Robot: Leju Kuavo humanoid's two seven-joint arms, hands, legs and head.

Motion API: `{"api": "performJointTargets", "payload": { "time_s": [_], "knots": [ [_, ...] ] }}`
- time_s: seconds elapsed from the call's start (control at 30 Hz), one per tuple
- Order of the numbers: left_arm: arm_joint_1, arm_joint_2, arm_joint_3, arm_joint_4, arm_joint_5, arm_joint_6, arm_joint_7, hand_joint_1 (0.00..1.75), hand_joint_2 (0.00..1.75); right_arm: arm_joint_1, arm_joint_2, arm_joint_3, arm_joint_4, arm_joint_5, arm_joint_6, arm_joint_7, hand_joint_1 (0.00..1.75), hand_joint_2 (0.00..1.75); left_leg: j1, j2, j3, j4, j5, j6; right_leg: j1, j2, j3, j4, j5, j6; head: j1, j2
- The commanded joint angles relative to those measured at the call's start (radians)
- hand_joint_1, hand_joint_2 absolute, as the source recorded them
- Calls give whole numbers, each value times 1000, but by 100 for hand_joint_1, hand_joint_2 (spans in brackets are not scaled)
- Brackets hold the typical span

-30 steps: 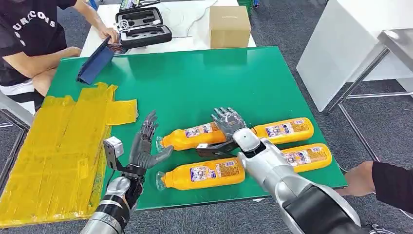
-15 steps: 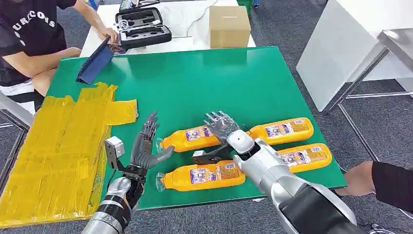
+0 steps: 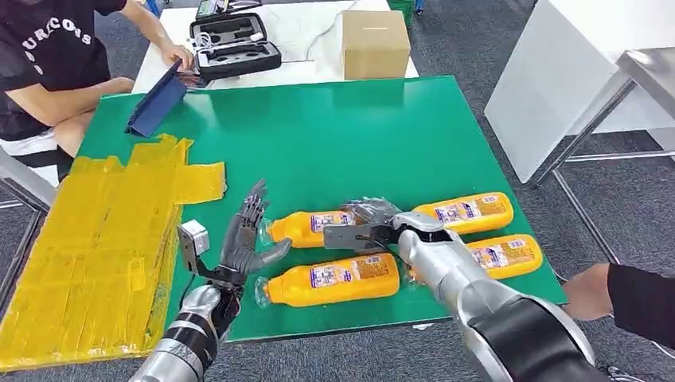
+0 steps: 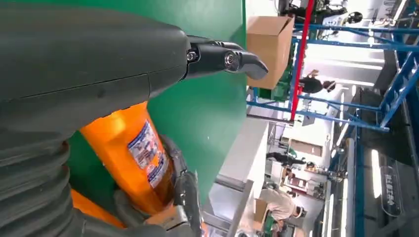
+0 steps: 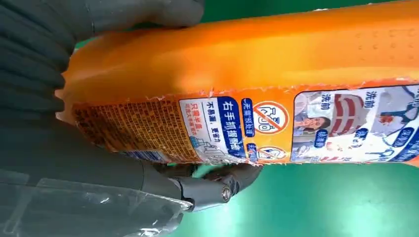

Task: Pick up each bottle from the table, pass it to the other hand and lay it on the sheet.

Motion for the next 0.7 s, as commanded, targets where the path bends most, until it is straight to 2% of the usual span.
{"api": "performJointTargets", "payload": {
  "time_s": [0.03,0.07,0.27,0.37,0.47,0.6,0.7],
  "knots": [
    [-27,18,-17,49,8,2,8,0,175,-1,9,-8,58,28,-70,54,168,175,0,0,4,0,-1,-1,1,-1,4,-1,-1,-1,0,0],
    [-25,17,-16,45,9,3,11,0,175,-2,10,-2,57,34,-91,68,175,175,1,0,6,0,-2,-1,1,-2,6,0,-2,-2,0,0],
    [3,12,-1,-3,7,18,39,0,175,10,29,56,31,135,-388,215,175,175,0,1,4,0,-2,-1,1,0,4,0,-2,-1,0,0],
    [7,11,2,-11,5,21,43,0,175,10,27,89,30,201,-445,280,175,175,0,1,3,0,-2,-1,1,0,3,0,-1,-1,0,0],
    [6,11,2,-11,5,21,43,0,175,11,26,89,31,202,-446,280,175,175,0,0,2,0,-1,-1,0,-1,2,0,-1,-1,0,0],
    [-1,7,1,-1,3,26,45,0,175,25,24,56,20,227,-601,302,175,175,1,1,5,0,-3,-1,1,-1,5,0,-2,-2,0,0],
    [-1,7,1,-1,3,26,45,0,175,25,24,56,20,227,-601,302,175,175,0,0,4,1,-2,-1,1,-1,4,1,-2,-2,0,0]
  ]
}}
